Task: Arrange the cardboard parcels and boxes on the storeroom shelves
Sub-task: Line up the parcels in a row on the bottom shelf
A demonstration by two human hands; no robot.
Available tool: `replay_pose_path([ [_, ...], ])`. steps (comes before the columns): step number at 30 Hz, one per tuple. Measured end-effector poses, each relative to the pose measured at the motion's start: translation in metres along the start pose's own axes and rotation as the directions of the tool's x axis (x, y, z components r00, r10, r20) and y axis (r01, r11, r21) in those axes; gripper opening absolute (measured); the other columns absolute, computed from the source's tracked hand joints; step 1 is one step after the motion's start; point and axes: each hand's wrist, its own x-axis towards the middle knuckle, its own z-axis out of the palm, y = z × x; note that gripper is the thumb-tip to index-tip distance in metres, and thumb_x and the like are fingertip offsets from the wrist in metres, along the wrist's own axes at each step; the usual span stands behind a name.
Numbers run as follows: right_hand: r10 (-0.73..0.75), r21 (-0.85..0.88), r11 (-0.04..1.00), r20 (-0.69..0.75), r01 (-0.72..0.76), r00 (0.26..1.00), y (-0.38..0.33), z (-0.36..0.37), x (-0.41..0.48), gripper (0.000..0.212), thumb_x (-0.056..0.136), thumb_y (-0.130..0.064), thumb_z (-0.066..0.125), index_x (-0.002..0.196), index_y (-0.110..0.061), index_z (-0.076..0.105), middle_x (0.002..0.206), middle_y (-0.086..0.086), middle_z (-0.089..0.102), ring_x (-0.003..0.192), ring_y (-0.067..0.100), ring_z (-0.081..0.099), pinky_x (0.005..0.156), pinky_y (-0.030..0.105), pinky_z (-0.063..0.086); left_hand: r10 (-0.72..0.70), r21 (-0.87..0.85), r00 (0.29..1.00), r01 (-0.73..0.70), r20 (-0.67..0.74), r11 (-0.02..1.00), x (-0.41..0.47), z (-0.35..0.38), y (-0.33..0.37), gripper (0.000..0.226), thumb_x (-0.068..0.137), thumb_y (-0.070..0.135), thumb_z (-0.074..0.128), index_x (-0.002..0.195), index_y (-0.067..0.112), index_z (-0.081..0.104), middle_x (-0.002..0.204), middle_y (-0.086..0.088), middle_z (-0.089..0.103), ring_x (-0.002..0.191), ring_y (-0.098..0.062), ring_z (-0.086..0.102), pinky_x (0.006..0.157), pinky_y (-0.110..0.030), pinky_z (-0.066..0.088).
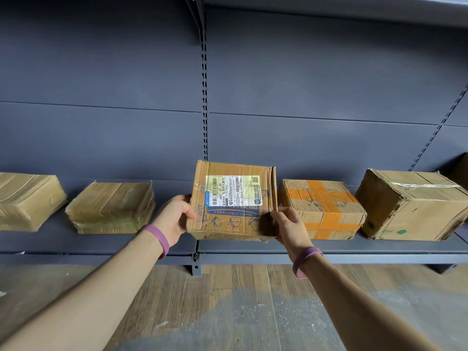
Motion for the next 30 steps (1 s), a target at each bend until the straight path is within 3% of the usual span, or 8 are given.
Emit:
replay_pose_path([
  [4, 0.049, 0.103, 0.993, 0.054, -0.055, 0.997, -0.007, 0.002, -0.004, 0.06, 0.092, -0.062, 0.052, 0.142, -0.029, 0.043, 0.129, 0.001, 0.055, 0.118, 0.026, 0.052, 0.094, 0.044, 0.044, 0.02, 0.175, 0.998, -0.01, -0.054, 0.985, 0.004, 0.0, 0.001, 0.05, 0.071, -0.028, 0.04, 0.106, 0.003, 0.058, 0.108, -0.024, 0.066, 0.11, -0.041, 0.061, 0.093, -0.056, 0.054],
  [7, 0.124, 0.123, 0.983, 0.101, -0.136, 0.987, -0.011, 0.0, -0.003, 0.084, 0.075, -0.091, 0.037, 0.129, -0.031, 0.058, 0.121, 0.008, 0.067, 0.116, 0.032, 0.059, 0.103, 0.054, 0.042, 0.076, 0.314, 0.993, -0.044, -0.089, 0.948, -0.001, 0.0, 0.003, 0.044, 0.067, -0.027, 0.046, 0.096, 0.005, 0.054, 0.102, -0.019, 0.065, 0.101, -0.035, 0.061, 0.087, -0.051, 0.056],
  [11, 0.14, 0.143, 0.979, 0.052, -0.146, 0.989, -0.018, -0.007, -0.001, 0.07, 0.088, -0.079, 0.03, 0.108, -0.02, 0.063, 0.118, 0.01, 0.069, 0.115, 0.032, 0.06, 0.107, 0.052, 0.042, 0.085, 0.349, 0.978, -0.014, -0.19, 0.937, 0.001, 0.004, 0.005, 0.031, 0.07, -0.025, 0.045, 0.085, 0.001, 0.051, 0.088, -0.014, 0.06, 0.089, -0.029, 0.054, 0.075, -0.034, 0.047],
  [14, 0.142, 0.112, 0.984, -0.009, -0.14, 0.99, -0.021, -0.004, -0.002, 0.063, 0.091, -0.072, 0.039, 0.118, -0.018, 0.059, 0.114, 0.01, 0.068, 0.11, 0.031, 0.061, 0.095, 0.044, 0.049, -0.021, 0.064, 0.967, 0.039, -0.256, 0.997, 0.005, 0.003, 0.007, 0.03, 0.094, -0.016, 0.038, 0.072, 0.003, 0.042, 0.124, -0.02, 0.06, 0.117, -0.034, 0.057, 0.089, -0.041, 0.049],
  [18, 0.041, 0.023, 0.999, -0.043, -0.04, 0.998, -0.019, 0.001, -0.001, 0.034, 0.093, -0.041, 0.064, 0.09, -0.007, 0.061, 0.097, 0.021, 0.072, 0.09, 0.03, 0.068, 0.094, 0.054, 0.054, 0.009, 0.032, 0.986, -0.004, -0.165, 0.999, 0.004, 0.015, 0.014, 0.042, 0.093, -0.004, 0.03, 0.128, -0.004, 0.052, 0.117, -0.02, 0.054, 0.116, -0.04, 0.053, 0.084, -0.048, 0.048],
  [21, -0.016, 0.029, 0.999, -0.034, 0.017, 0.999, -0.016, 0.0, 0.0, 0.016, 0.093, -0.021, 0.068, 0.087, -0.008, 0.06, 0.107, 0.026, 0.07, 0.083, 0.026, 0.069, 0.089, 0.05, 0.057, 0.094, 0.068, 0.994, -0.09, -0.064, 0.994, -0.008, 0.014, 0.006, 0.036, 0.085, 0.032, 0.045, 0.117, 0.022, 0.059, 0.108, -0.011, 0.063, 0.112, -0.035, 0.058, 0.102, -0.052, 0.046],
  [25, -0.047, 0.093, 0.995, 0.018, 0.045, 0.999, -0.011, 0.0, 0.003, 0.074, 0.092, 0.0, 0.064, 0.152, -0.019, 0.024, 0.122, 0.0, 0.051, 0.101, 0.02, 0.06, 0.095, 0.036, 0.05, 0.083, 0.148, 0.996, -0.076, -0.043, 0.986, -0.006, 0.015, 0.005, 0.037, 0.093, 0.066, 0.047, 0.111, 0.036, 0.058, 0.111, 0.005, 0.065, 0.107, -0.019, 0.061, 0.099, -0.039, 0.048],
  [30, -0.252, -0.071, 0.964, 0.087, 0.258, 0.964, 0.006, 0.006, 0.011, 0.099, 0.078, 0.027, 0.057, 0.15, -0.03, 0.02, 0.126, 0.0, 0.045, 0.103, 0.02, 0.056, 0.068, 0.021, 0.058, 0.058, 0.279, 0.998, -0.048, -0.027, 0.959, -0.004, 0.018, 0.002, 0.055, 0.093, 0.076, 0.03, 0.117, 0.039, 0.062, 0.121, 0.012, 0.058, 0.123, -0.018, 0.048, 0.117, -0.044, 0.03],
])
